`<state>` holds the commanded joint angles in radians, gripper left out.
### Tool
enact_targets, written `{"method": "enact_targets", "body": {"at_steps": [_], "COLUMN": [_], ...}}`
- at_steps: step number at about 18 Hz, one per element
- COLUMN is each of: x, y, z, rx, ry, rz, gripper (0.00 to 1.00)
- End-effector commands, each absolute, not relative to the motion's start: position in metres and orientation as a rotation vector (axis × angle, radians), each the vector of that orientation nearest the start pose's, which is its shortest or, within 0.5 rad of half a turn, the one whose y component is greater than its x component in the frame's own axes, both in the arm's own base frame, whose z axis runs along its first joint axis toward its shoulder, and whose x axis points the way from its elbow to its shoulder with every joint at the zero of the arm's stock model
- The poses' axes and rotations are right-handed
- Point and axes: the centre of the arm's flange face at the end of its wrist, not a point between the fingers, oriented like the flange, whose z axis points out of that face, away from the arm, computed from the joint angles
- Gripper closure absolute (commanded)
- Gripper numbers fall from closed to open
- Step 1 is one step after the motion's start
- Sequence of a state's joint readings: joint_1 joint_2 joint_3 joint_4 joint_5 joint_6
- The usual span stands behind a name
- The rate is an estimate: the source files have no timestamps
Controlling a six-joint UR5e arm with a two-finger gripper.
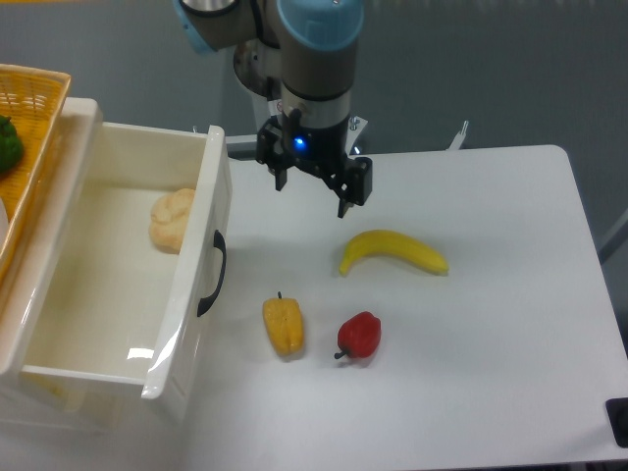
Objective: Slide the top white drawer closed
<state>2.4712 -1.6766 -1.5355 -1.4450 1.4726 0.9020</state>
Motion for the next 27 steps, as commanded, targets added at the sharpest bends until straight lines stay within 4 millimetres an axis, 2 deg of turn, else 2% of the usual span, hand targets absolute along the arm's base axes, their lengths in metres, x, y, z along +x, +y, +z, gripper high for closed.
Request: {"method": "enact_targets", "body": {"at_steps": [2, 4, 8, 14, 20, 24, 27], "x": [-0.338, -0.352, -0.364, -0.372, -0.376, -0.381, -0.385], "y": [0.448, 0.445, 0.443, 0.442, 0.432, 0.427, 0.428], "z": [0.462, 0.451, 0.439, 0.419, 0.4, 0.397, 0.387], "rx": [-3.033, -3.043, -3.045, -3.069, -3.082, -3.078, -3.089], "ry": [0.004, -0.032, -0.063, -0.082, -0.123, -0.149, -0.165], "rz": [-0.032, -0.059, -0.097, -0.13, -0.169, -0.168, -0.192], "gripper": [0.0, 0.0, 0.0, 0.0, 0.0, 0.0, 0.0]}}
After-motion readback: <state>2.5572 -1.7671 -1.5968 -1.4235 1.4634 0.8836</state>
